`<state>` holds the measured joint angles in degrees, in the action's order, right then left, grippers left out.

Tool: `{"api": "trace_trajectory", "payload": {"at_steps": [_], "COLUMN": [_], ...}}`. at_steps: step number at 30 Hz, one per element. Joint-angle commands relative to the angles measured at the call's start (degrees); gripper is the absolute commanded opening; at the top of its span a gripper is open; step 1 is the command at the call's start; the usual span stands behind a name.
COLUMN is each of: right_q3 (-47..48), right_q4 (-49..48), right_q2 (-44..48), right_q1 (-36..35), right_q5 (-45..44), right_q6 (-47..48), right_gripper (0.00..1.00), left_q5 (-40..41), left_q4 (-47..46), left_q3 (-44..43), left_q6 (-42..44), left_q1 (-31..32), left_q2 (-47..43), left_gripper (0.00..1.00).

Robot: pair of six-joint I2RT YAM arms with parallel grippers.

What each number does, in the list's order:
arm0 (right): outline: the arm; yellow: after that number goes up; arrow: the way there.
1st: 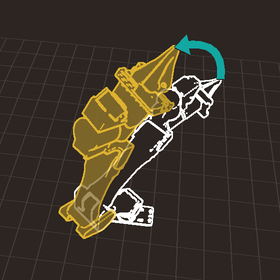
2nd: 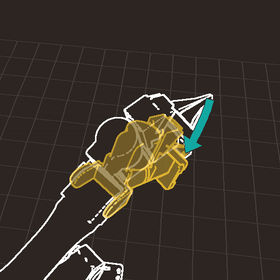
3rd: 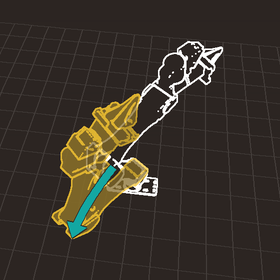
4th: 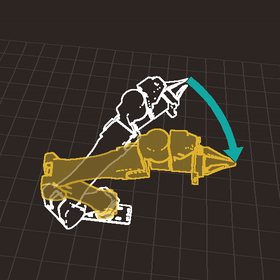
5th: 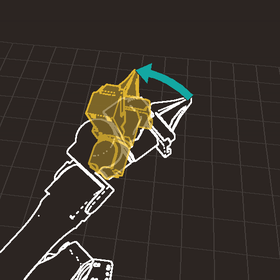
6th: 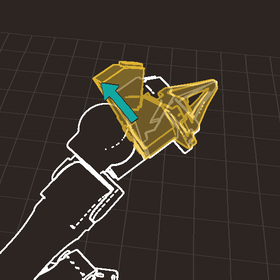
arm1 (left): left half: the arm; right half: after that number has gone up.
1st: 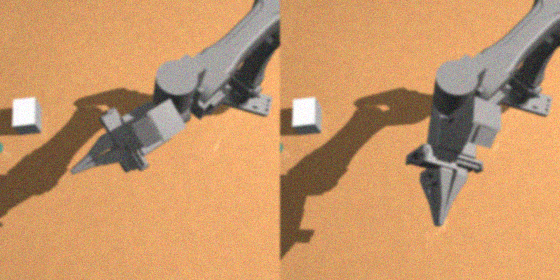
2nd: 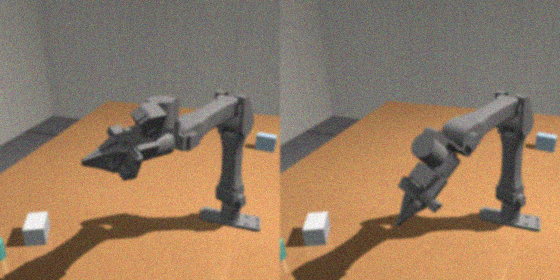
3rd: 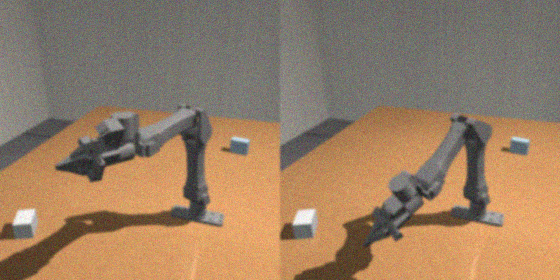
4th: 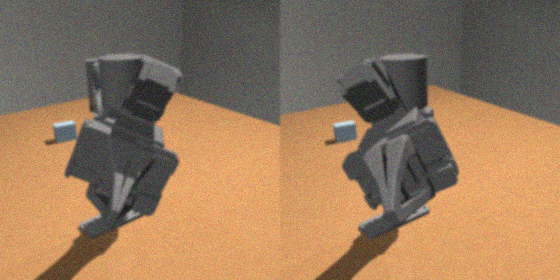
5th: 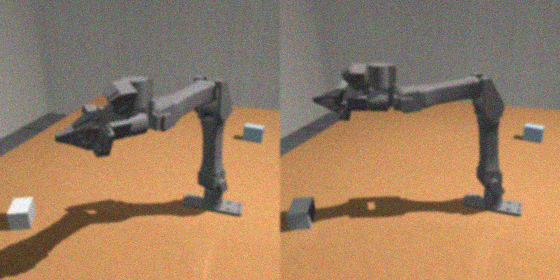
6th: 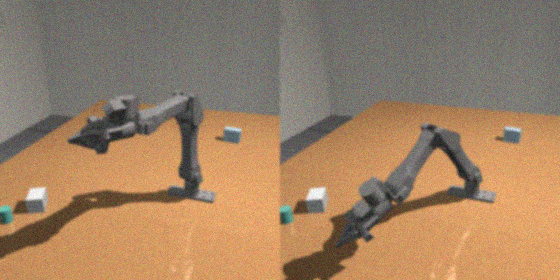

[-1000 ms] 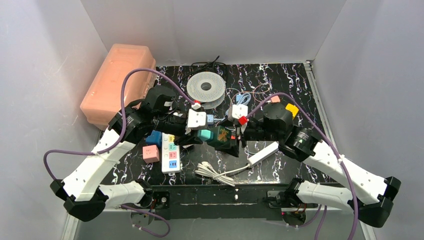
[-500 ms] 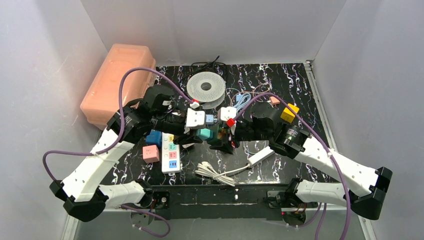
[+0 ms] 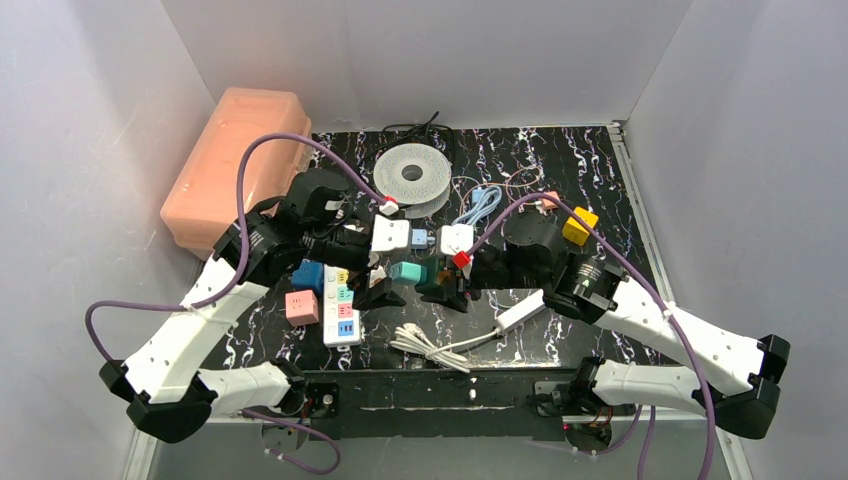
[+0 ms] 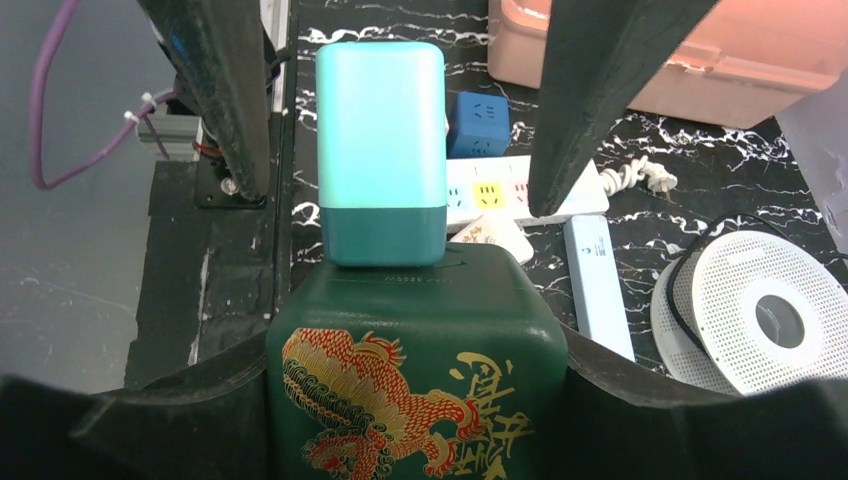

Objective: Pull the plug off the socket
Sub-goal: Remove the plug from the socket.

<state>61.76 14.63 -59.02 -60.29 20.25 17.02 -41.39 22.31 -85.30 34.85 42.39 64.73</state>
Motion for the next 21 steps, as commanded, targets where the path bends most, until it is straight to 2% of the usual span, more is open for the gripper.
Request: {"api": "trace_trajectory", "payload": {"at_steps": [1,6,15,21], "right_q3": [4.2,4.7,4.6,4.8], "right_q4": [0.7,1.5,0.2,-0.5], "right_q2": [0.5,-0.2,-0.2,-1.0], "right_q1": [-2.1,-3.5,-4.3,-4.7], "right_q5": [-2.2,-3.8,-5.0,-5.3], "right_q6": [3.0,3.9,3.9,3.8], "right_gripper": [0.01,0.01,0.01,0.01], "left_q5": [-4.4,-7.7,-7.8,-7.2], "left_q4": [3.8,7.5,9.5,9.0], "left_q3": [-4.4,-9.1,-7.6,-8.2], "left_q6": [-1.9,-2.1,-1.3,0.2], "left_q1": [-0.1,-0.2,-0.2,-0.2], "left_q2": [1.9,4.8,4.8,5.7], "left_gripper": [0.86,0.71,0.67,0.32]}}
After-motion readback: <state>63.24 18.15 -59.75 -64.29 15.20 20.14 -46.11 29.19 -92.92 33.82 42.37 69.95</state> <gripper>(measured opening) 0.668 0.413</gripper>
